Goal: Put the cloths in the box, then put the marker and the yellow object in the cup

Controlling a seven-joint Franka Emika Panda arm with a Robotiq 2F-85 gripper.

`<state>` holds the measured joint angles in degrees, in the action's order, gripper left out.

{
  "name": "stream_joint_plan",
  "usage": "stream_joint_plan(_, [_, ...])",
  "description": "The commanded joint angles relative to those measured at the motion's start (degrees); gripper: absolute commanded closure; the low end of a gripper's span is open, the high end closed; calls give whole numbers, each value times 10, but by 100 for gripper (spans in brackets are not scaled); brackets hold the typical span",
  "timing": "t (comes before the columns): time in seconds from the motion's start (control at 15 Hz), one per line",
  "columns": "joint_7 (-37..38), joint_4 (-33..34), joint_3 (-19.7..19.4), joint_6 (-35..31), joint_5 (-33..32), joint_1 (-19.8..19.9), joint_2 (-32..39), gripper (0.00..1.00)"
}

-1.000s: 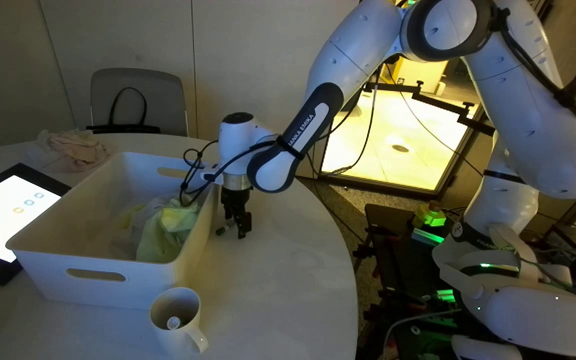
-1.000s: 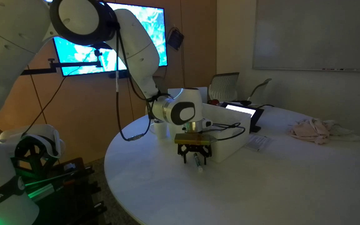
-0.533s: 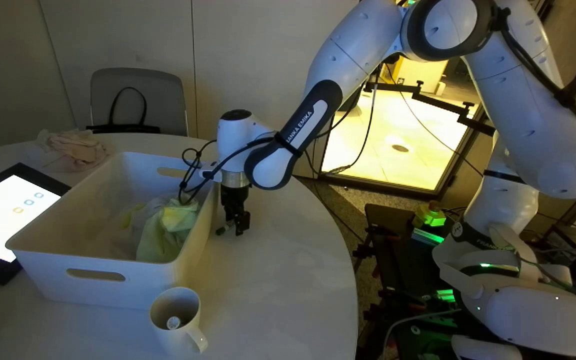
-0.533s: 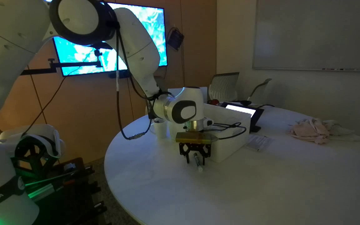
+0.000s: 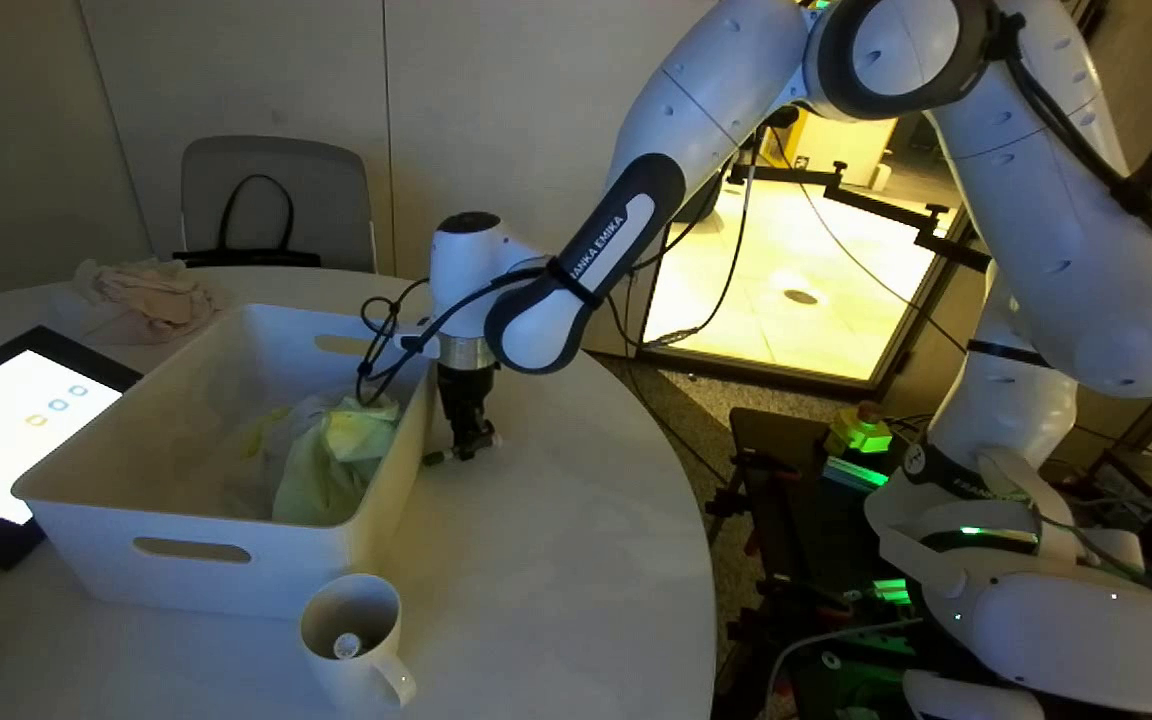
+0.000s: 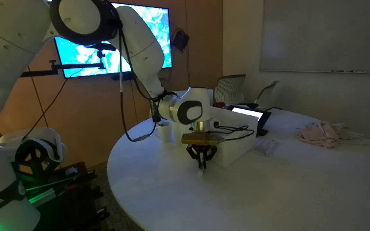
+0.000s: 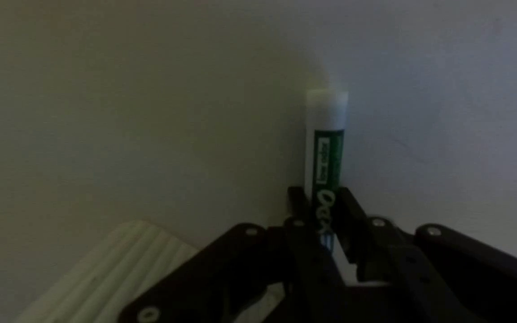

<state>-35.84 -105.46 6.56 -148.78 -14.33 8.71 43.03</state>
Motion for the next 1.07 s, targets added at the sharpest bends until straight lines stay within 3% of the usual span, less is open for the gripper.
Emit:
stream_joint_plan(0.0, [-6, 2, -4, 3, 5, -3, -2, 84])
stream_joint_plan(0.53, [26, -37, -29, -3, -17, -32, -56, 84])
stream_joint_plan(1.0, [101, -87, -65, -2, -67, -84, -131, 84])
